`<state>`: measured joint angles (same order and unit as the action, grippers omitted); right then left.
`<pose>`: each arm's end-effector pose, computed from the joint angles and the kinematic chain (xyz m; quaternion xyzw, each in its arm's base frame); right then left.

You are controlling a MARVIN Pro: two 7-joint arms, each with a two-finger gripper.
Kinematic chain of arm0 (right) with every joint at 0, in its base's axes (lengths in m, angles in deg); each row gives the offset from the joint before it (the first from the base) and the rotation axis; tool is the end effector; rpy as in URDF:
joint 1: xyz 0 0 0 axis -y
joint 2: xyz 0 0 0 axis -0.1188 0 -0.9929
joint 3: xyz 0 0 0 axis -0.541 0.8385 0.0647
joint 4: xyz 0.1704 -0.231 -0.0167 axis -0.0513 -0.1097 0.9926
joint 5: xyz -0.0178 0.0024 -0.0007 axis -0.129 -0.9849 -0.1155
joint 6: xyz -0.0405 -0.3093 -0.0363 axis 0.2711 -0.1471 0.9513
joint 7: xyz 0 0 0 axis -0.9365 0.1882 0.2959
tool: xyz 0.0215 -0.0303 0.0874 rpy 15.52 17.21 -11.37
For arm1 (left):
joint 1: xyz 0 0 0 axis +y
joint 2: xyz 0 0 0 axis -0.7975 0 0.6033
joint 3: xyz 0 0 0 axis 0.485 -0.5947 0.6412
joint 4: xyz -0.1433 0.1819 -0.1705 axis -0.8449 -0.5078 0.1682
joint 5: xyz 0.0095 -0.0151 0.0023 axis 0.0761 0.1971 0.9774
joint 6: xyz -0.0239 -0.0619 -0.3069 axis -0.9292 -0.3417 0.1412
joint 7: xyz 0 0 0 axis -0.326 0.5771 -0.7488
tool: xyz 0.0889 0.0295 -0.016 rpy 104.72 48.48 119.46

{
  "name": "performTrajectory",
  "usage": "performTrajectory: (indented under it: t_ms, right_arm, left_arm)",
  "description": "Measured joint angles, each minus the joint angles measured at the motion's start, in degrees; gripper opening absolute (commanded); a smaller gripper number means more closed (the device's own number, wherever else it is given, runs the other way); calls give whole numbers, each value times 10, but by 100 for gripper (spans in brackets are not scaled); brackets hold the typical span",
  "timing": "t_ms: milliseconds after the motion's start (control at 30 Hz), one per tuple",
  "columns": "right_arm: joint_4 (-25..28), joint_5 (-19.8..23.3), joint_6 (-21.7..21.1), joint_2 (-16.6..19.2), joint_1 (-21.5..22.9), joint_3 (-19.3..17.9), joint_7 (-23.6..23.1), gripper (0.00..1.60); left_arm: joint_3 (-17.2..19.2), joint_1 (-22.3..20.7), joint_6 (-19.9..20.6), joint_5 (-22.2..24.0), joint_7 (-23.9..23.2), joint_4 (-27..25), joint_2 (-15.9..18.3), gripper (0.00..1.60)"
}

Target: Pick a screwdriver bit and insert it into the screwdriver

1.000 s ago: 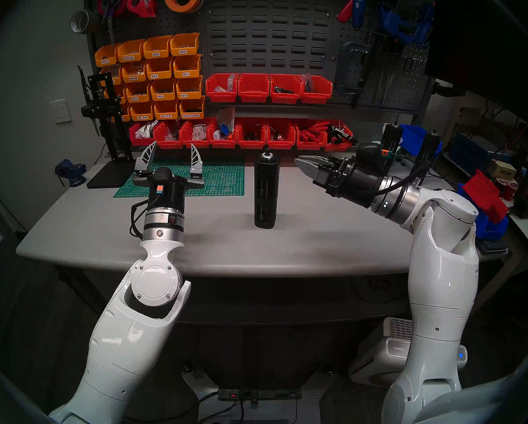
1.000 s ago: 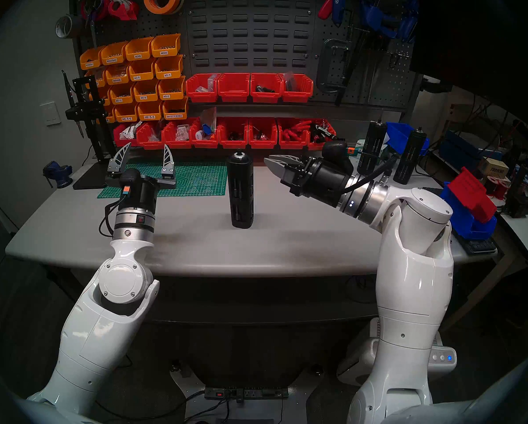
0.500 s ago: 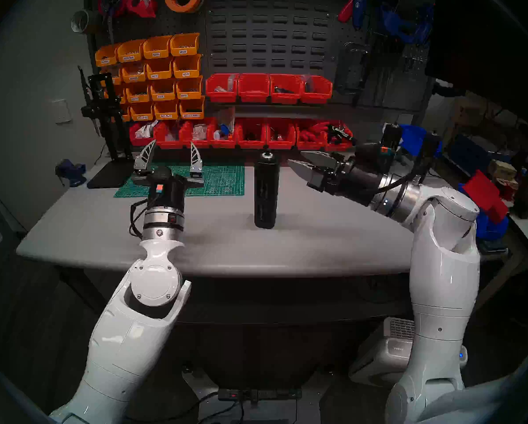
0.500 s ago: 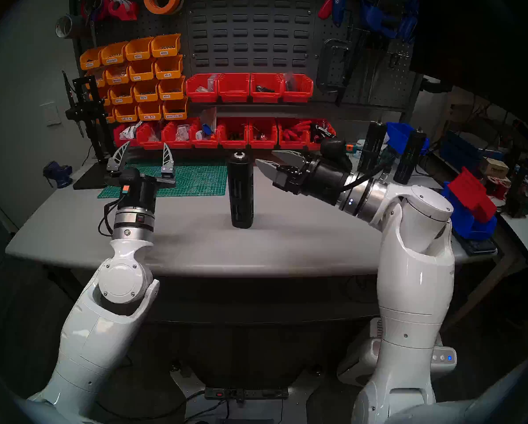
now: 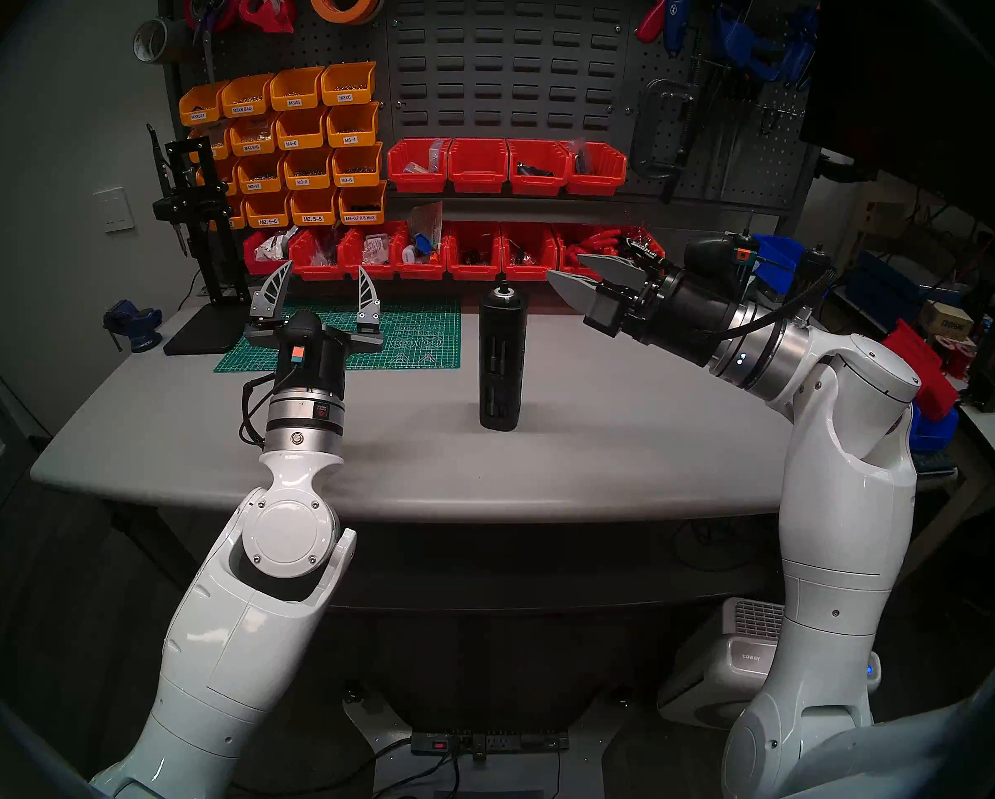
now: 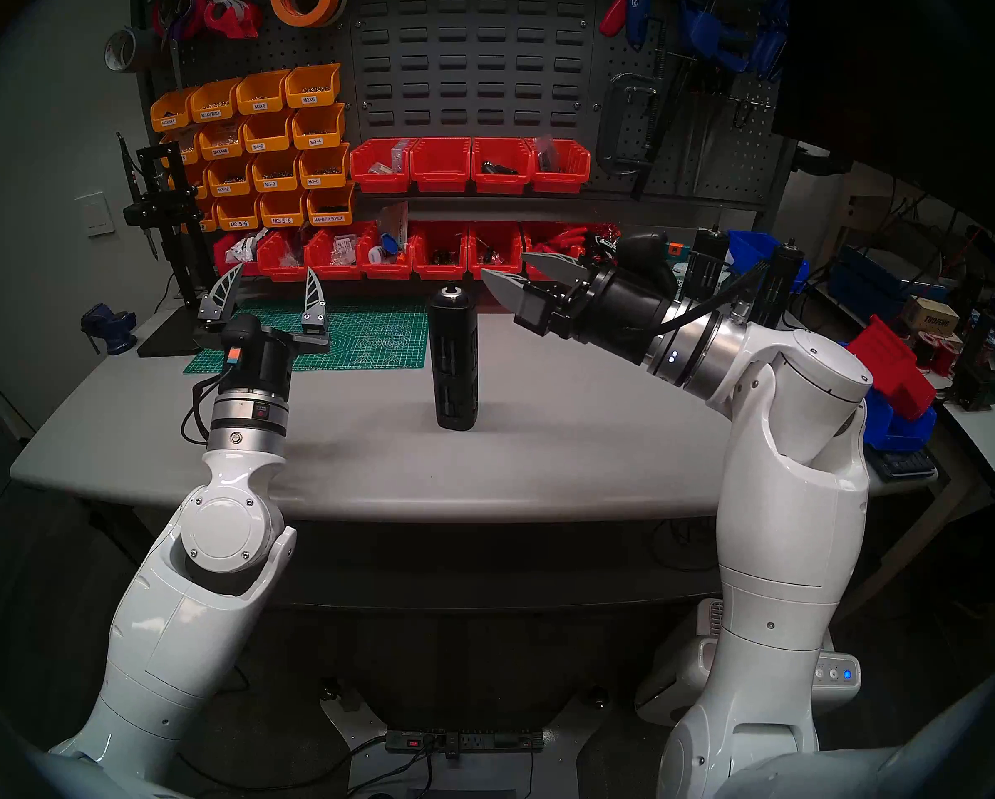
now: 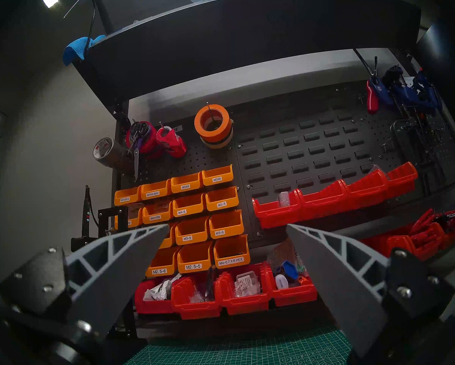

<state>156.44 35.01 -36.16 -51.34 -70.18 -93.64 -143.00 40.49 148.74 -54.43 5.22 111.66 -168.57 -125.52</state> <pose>0.3748 -0.0177 -0.0701 -0.5842 -0.2847 -0.6488 0.3959 0.3695 0.0095 -0.1754 -0.4787 0.0316 -0.8694 0.1184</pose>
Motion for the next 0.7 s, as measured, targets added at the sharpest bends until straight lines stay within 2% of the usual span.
performTrajectory:
  t_ms: [333,700]
  right_arm:
    - [1,7,4,8,-5,7,3,160]
    - [23,-6,62,-2,-78,11,-6,160]
  left_arm:
    - [2,4,2,4,1,-8,1,160]
    - [10,9,4,12,5,-5,5,160]
